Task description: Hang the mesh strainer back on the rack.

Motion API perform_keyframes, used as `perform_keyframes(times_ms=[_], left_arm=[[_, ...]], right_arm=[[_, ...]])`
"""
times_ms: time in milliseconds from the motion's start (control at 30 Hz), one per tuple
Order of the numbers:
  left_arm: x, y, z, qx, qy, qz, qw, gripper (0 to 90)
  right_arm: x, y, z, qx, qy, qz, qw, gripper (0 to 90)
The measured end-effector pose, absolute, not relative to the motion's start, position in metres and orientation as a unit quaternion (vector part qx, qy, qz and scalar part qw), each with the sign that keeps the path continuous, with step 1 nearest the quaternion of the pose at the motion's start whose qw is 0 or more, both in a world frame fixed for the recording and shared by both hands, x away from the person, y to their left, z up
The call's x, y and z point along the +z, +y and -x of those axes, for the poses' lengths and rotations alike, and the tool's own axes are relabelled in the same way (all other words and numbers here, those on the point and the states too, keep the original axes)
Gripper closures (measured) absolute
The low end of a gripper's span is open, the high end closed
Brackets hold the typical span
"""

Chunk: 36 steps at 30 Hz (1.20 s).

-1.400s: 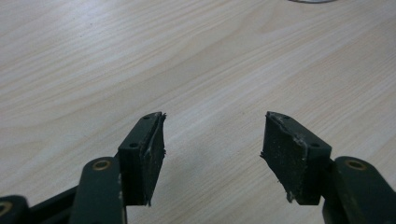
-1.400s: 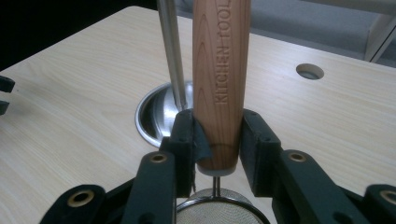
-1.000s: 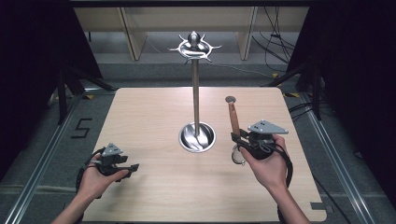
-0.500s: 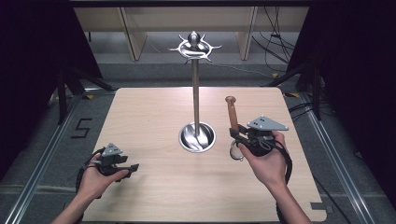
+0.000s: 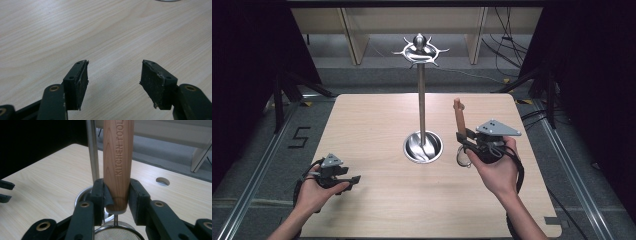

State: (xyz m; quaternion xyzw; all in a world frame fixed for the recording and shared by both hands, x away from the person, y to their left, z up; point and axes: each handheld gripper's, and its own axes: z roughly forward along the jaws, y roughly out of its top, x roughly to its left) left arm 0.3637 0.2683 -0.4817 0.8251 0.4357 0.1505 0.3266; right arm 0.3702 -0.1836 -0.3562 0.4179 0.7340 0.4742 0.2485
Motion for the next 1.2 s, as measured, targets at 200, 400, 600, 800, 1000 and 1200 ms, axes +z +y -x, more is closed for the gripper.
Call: perform_keyframes(times_ms=[200, 400, 600, 800, 1000, 1200], left_arm=[[-0.482, 0.268, -0.364, 0.151, 0.436, -0.825, 0.327, 37.7], [-0.482, 0.268, -0.364, 0.147, 0.44, -0.823, 0.327, 37.6], [-0.482, 0.269, -0.364, 0.15, 0.439, -0.825, 0.322, 37.6], [-0.482, 0.269, -0.364, 0.151, 0.436, -0.826, 0.324, 37.6], [-0.482, 0.269, -0.364, 0.151, 0.435, -0.827, 0.323, 37.6], [-0.482, 0.269, -0.364, 0.151, 0.437, -0.826, 0.322, 37.6]], right_arm=[[-0.352, -0.181, -0.374, 0.481, 0.733, -0.406, 0.258, 69.2], [-0.348, -0.179, -0.373, 0.484, 0.73, -0.415, 0.244, 69.1], [-0.345, -0.179, -0.377, 0.495, 0.723, -0.401, 0.267, 69.1], [-0.34, -0.177, -0.378, 0.496, 0.724, -0.4, 0.264, 69.1], [-0.337, -0.177, -0.38, 0.497, 0.725, -0.39, 0.274, 69.2], [-0.335, -0.176, -0.381, 0.505, 0.721, -0.394, 0.265, 69.1]])
